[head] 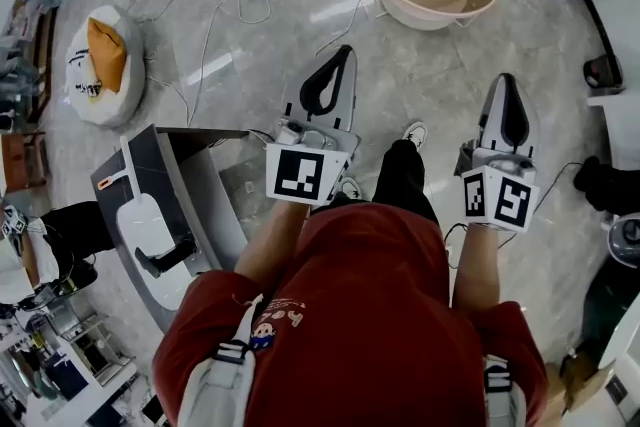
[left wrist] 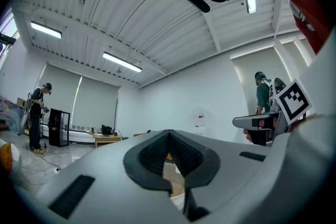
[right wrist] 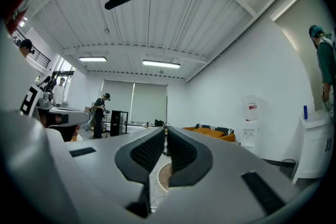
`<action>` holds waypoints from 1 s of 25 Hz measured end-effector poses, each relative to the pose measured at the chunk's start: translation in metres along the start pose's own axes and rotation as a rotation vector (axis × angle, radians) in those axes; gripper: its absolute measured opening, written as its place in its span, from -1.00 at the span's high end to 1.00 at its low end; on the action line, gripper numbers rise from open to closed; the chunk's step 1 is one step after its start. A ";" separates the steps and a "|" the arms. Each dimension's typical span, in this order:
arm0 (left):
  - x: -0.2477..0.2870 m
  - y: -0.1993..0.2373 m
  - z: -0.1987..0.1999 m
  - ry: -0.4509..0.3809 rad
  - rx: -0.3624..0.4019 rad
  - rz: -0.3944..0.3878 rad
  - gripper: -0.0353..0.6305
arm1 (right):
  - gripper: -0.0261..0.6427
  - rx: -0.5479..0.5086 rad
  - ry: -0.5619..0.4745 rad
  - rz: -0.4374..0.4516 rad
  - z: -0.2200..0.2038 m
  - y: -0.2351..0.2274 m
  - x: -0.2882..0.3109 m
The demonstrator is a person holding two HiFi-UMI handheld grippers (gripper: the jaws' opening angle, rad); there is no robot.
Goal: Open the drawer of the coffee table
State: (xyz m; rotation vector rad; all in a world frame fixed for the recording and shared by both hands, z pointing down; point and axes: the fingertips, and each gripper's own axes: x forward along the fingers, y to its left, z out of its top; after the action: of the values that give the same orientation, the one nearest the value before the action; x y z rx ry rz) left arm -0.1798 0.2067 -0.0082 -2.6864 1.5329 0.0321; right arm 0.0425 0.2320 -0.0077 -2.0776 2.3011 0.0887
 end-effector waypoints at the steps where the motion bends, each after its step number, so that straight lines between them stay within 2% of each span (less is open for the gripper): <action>1: 0.013 -0.003 -0.001 0.001 0.006 0.001 0.88 | 0.83 -0.001 0.001 0.000 -0.004 -0.009 0.010; 4: 0.062 -0.011 0.002 -0.004 0.034 0.012 0.88 | 0.83 -0.007 -0.001 0.022 -0.009 -0.039 0.049; 7: 0.118 -0.027 0.010 -0.042 0.020 0.024 0.88 | 0.83 0.004 -0.002 0.052 -0.008 -0.075 0.088; 13: 0.198 -0.052 -0.005 0.035 0.067 0.010 0.88 | 0.83 0.013 -0.001 0.070 -0.017 -0.135 0.144; 18: 0.234 -0.039 -0.007 0.053 0.067 0.016 0.88 | 0.83 0.001 0.000 0.053 -0.015 -0.151 0.181; 25: 0.267 -0.021 -0.018 0.047 0.051 -0.026 0.88 | 0.83 0.009 0.010 -0.013 -0.019 -0.159 0.204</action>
State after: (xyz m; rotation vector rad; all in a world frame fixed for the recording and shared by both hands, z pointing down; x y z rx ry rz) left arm -0.0261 -0.0134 -0.0004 -2.6859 1.4902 -0.0708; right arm 0.1799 0.0122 -0.0055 -2.0934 2.2889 0.0680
